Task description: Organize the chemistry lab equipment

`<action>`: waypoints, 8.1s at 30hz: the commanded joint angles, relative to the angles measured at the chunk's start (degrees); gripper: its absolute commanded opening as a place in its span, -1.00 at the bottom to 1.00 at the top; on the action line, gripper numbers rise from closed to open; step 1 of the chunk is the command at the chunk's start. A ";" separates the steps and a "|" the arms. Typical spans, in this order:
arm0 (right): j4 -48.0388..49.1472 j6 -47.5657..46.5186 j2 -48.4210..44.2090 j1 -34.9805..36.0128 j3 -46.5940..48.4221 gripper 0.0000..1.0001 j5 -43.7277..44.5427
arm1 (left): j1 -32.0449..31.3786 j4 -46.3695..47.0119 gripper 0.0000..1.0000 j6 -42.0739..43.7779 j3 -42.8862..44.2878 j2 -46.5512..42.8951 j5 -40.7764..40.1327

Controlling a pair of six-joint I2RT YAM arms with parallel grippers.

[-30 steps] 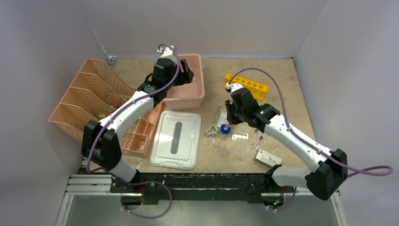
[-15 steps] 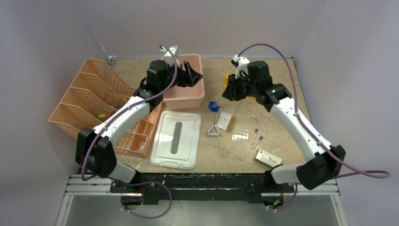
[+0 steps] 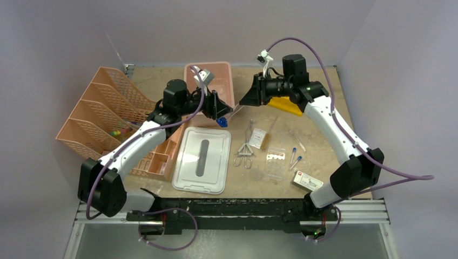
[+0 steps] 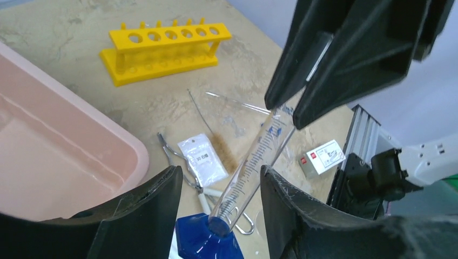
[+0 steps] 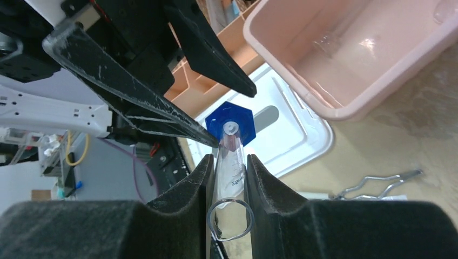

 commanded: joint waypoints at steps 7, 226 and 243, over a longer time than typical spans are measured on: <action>4.14 -0.02 1.29 -0.16 3.10 -0.66 -9.21 | -0.84 -11.40 0.04 17.82 3.21 -1.02 10.30; 35.21 29.74 -9.70 -2.04 -11.07 -1.00 10.48 | -7.60 28.54 -0.38 -36.94 6.29 9.79 -8.12; 25.20 25.78 -7.36 -2.12 -7.54 0.22 18.36 | -7.15 -6.47 -1.00 -16.27 17.98 8.47 -19.33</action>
